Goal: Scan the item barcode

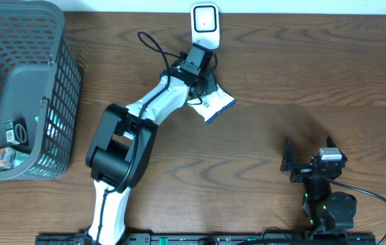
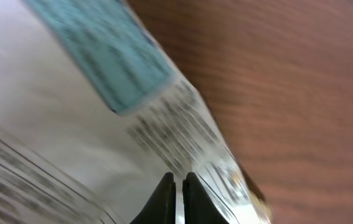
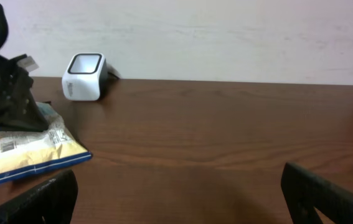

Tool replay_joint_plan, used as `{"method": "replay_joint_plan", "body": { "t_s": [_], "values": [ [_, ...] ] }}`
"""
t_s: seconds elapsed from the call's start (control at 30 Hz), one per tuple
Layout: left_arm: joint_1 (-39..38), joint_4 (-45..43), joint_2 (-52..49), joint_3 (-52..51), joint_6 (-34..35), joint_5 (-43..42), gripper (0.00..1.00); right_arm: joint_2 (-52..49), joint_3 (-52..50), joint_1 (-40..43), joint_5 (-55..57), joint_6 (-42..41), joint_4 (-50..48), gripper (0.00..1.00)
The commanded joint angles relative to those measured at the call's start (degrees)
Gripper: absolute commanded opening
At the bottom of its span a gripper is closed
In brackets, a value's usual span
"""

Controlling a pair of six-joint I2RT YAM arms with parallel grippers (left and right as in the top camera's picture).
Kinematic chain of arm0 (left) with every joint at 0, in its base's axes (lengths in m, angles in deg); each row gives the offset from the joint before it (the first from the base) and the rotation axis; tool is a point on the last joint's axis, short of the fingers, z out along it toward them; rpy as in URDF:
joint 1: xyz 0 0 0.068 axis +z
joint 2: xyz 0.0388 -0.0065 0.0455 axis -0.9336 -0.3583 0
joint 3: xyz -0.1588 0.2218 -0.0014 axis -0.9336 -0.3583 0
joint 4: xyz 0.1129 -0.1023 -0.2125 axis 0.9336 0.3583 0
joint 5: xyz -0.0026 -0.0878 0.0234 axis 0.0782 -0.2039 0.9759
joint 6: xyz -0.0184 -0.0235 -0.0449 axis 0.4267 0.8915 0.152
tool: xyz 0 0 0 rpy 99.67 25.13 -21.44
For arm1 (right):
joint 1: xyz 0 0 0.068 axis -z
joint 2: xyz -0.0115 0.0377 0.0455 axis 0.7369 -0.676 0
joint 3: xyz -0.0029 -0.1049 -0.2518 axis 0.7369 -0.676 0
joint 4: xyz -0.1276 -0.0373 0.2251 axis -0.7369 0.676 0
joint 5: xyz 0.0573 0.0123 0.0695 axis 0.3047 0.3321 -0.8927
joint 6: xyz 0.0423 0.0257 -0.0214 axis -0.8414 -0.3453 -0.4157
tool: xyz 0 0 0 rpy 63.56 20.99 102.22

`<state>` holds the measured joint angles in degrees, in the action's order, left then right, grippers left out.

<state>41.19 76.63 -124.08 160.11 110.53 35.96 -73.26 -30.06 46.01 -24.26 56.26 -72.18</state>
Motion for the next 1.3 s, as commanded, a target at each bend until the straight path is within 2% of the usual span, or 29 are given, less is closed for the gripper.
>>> {"method": "replay_joint_plan", "body": {
  "t_s": [0.0,0.07,0.1,0.13,0.17,0.23,0.4,0.6,0.77,0.8,0.87,0.9,0.93,1.03,1.13,1.27],
  "values": [
    [0.0,1.3,6.5,-0.7,-7.8,-3.9,0.08,0.2,-0.1,0.3,0.0,0.4,0.2,0.99],
    [0.6,3.4,9.9,-0.7,-7.9,1.6,0.08,0.2,-0.1,0.3,0.0,0.4,0.2,0.99],
    [1.3,5.6,12.3,-0.7,-7.3,7.5,0.25,0.2,-0.1,0.3,0.0,0.4,0.2,0.99],
    [1.8,7.1,13.5,-0.7,-6.1,10.5,0.37,0.2,-0.1,0.3,0.0,0.4,0.2,0.99],
    [2.8,9.4,14.6,-0.7,-3.1,13.7,0.63,0.2,-0.1,0.3,0.0,0.4,0.2,0.99],
    [4.2,12.0,14.5,-0.7,0.6,14.3,0.84,0.2,-0.1,0.3,0.0,0.5,0.2,0.99],
    [5.8,14.6,10.2,-2.3,9.4,13.4,0.98,0.2,-0.1,0.3,0.0,0.4,0.2,0.99],
    [5.8,11.5,4.9,-2.3,9.8,6.6,0.99,0.2,-0.1,0.3,0.0,0.4,0.2,0.99],
    [5.6,9.8,2.1,-2.3,9.8,4.6,0.99,0.2,-0.1,0.3,0.0,0.4,0.2,0.99],
    [5.6,9.7,1.7,-2.3,9.7,4.5,0.91,0.2,-0.1,0.3,0.0,0.4,0.2,0.99],
    [5.5,9.1,1.2,-2.3,7.3,4.5,0.55,0.2,-0.1,0.3,0.0,0.4,0.2,0.99],
    [5.5,8.7,1.2,-2.3,4.9,4.5,0.5,0.2,-0.1,0.3,0.0,0.4,0.2,0.99],
    [5.5,8.4,1.2,-2.3,0.3,3.5,0.38,0.2,-0.1,0.3,0.0,0.4,0.2,0.99],
    [5.5,8.2,1.2,-2.3,-6.6,-0.4,0.29,0.2,-0.1,0.3,0.0,0.5,0.2,0.99],
    [5.5,7.6,1.2,-2.3,-13.6,-6.8,0.27,0.2,-0.1,0.3,0.0,0.4,0.2,0.99],
    [5.5,4.0,1.2,-2.2,-20.9,-22.1,0.27,0.2,-0.1,0.3,0.0,0.5,0.2,0.99]
  ]
}}
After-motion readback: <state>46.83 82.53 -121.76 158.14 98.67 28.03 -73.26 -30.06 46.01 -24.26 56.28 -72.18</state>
